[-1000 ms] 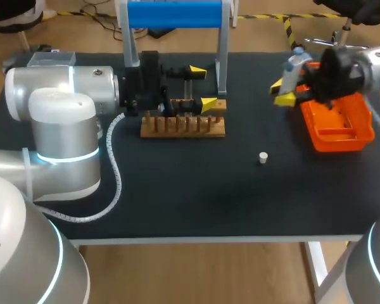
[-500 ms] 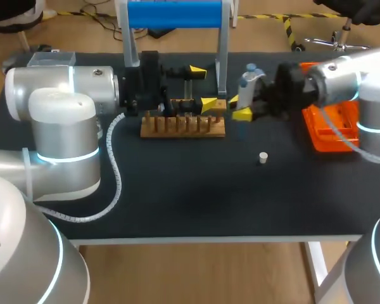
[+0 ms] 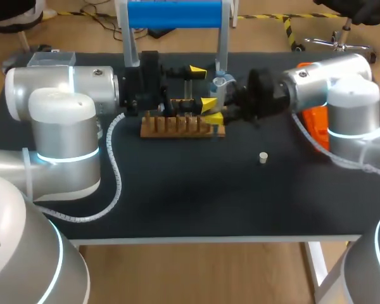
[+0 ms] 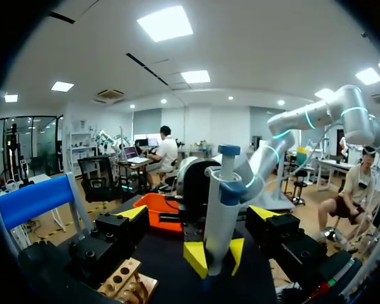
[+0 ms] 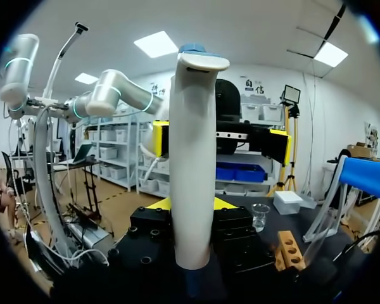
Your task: Invert the test tube, pick up the pipette, mount the tip to pipette, aspirate from beaker and dispense into the tube, eject the tip, return the pipette, and cap with the stopper.
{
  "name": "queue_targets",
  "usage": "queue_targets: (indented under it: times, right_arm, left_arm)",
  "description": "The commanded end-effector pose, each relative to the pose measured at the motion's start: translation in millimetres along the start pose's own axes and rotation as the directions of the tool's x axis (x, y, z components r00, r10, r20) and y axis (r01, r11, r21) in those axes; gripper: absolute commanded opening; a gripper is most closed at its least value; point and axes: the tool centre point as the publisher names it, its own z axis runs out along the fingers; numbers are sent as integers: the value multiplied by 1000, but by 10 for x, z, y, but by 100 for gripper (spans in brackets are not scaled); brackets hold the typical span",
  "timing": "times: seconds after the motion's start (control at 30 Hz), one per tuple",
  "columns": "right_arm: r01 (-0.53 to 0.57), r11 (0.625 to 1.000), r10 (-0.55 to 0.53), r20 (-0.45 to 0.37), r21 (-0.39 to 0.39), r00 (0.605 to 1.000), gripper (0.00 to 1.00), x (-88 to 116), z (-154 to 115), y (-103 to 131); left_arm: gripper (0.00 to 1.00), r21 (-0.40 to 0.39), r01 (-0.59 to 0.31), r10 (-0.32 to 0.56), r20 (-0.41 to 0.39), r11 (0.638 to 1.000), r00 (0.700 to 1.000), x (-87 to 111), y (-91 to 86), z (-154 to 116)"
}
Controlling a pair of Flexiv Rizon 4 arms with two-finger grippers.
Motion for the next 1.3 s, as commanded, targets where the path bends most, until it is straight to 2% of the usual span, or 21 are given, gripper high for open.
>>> queue_targets:
  times: [0.03, 0.5, 1.1, 1.13, 1.17, 1.2, 1.3]
  right_arm:
    - [9, 1000, -8, 15, -8, 1000, 0, -16, 48, 1]
    - [19, 999, -17, 47, -29, 999, 0, -103, 97, 138]
    - [5, 1000, -3, 65, -27, 998, 0, -99, 143, 90]
    - [5, 1000, -3, 66, -27, 998, 0, -99, 145, 90]
    - [7, 1000, -5, 70, -27, 998, 0, -98, 147, 90]
    - [7, 1000, -5, 72, -27, 997, 0, -99, 148, 90]
    - [11, 1000, -8, 86, -28, 996, 0, -100, 149, 93]
  left_arm:
    - [100, -2, 0, 0, 4, 1000, 1000, 5, -4, 13]
    - [100, -2, 0, 0, 4, 1000, 1000, 5, -4, 13]
    - [100, -2, 0, 0, 4, 1000, 1000, 5, -4, 13]
    - [64, -2, 0, 0, 4, 1000, 1000, 5, -4, 13]
    - [20, -2, 0, 0, 4, 1000, 1000, 5, -4, 13]
    - [0, -2, 0, 0, 4, 1000, 1000, 5, -4, 13]
    - [0, -2, 0, 0, 4, 1000, 1000, 5, -4, 13]
